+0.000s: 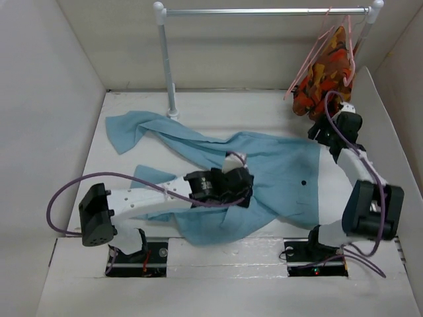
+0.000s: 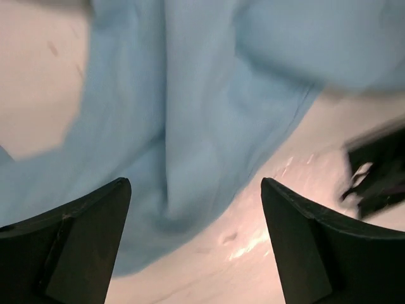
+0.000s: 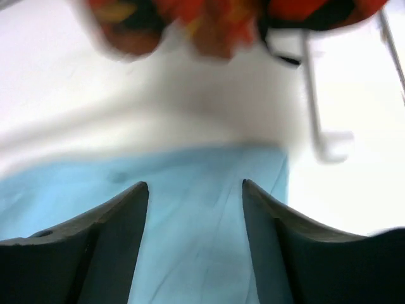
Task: Place the trousers on the hanger
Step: Flatten out the trousers at the center of the board.
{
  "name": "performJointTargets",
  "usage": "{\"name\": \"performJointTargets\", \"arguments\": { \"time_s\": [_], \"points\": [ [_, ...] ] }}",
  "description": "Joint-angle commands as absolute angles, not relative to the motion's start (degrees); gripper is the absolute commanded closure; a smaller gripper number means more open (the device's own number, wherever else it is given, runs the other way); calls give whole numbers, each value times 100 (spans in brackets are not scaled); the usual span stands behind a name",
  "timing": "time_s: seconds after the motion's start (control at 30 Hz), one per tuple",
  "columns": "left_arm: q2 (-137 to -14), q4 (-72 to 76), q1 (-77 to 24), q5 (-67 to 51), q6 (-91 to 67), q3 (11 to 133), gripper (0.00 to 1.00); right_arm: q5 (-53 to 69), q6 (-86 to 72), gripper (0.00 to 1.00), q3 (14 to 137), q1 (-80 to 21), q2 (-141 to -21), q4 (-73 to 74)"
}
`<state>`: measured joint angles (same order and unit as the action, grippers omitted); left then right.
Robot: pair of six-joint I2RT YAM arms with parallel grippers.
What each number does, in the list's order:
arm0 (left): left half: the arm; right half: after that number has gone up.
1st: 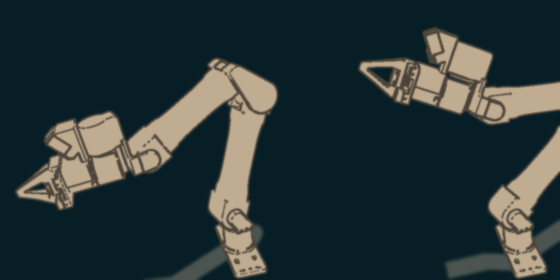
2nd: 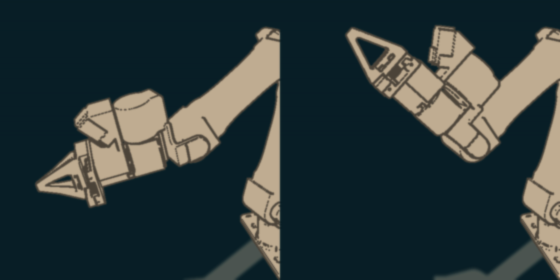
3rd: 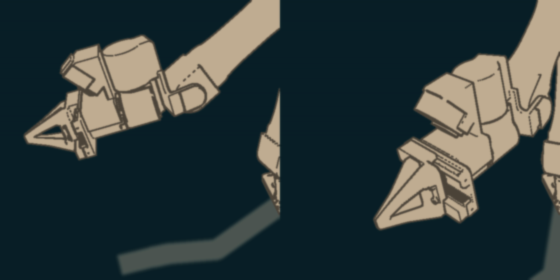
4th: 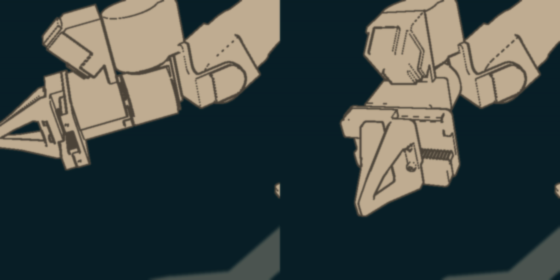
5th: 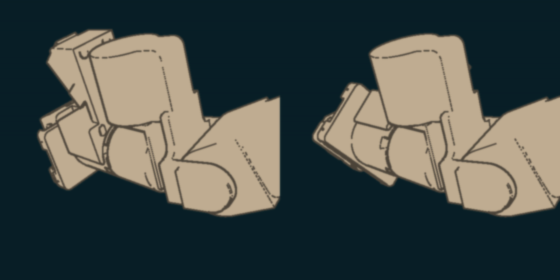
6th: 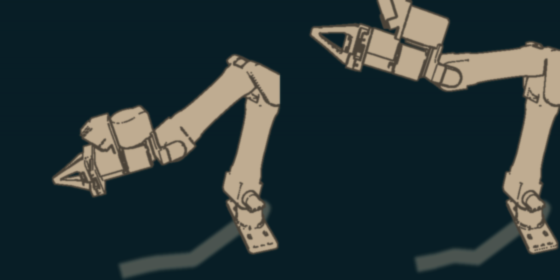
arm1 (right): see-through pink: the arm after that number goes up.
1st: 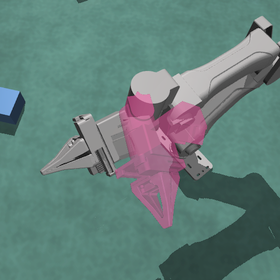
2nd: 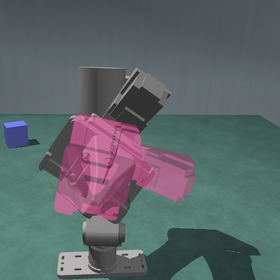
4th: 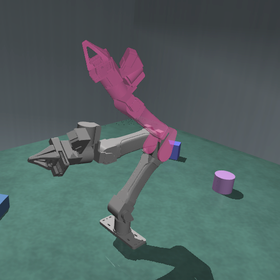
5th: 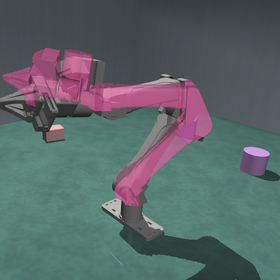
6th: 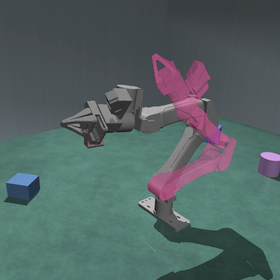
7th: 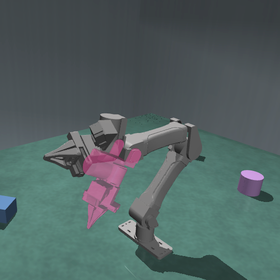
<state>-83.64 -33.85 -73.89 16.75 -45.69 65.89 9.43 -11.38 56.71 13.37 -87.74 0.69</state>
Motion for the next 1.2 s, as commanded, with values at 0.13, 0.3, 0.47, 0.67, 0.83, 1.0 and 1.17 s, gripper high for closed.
{"name": "performJointTargets", "arguments": {
  "time_s": [0.13,0.3,0.47,0.67,0.83,1.0,1.17],
  "points": [
    [-7569,-3194,-4601,2992,-4703,6963,25,1309,-1230,100,3948,-398,-5628,640],
    [-7145,-1293,-1570,323,-4562,5697,40,1723,-1239,82,3366,-2458,-4913,1035],
    [-7594,-2161,-1749,1045,-4113,5986,43,1082,-985,32,3814,-4559,-5729,1766],
    [-7252,-1996,68,361,-4307,4687,38,712,-870,28,4244,-5597,-6828,1705],
    [-6794,-1109,1011,97,-4544,3806,33,624,-940,38,4236,-5783,-7356,1477],
    [-7170,-422,1063,394,-5062,4059,33,686,-1116,53,3833,-5985,-7365,1405],
    [-8532,-501,1063,835,-5423,4999,33,589,-1116,36,3578,-6231,-7173,1687]
  ]
}}
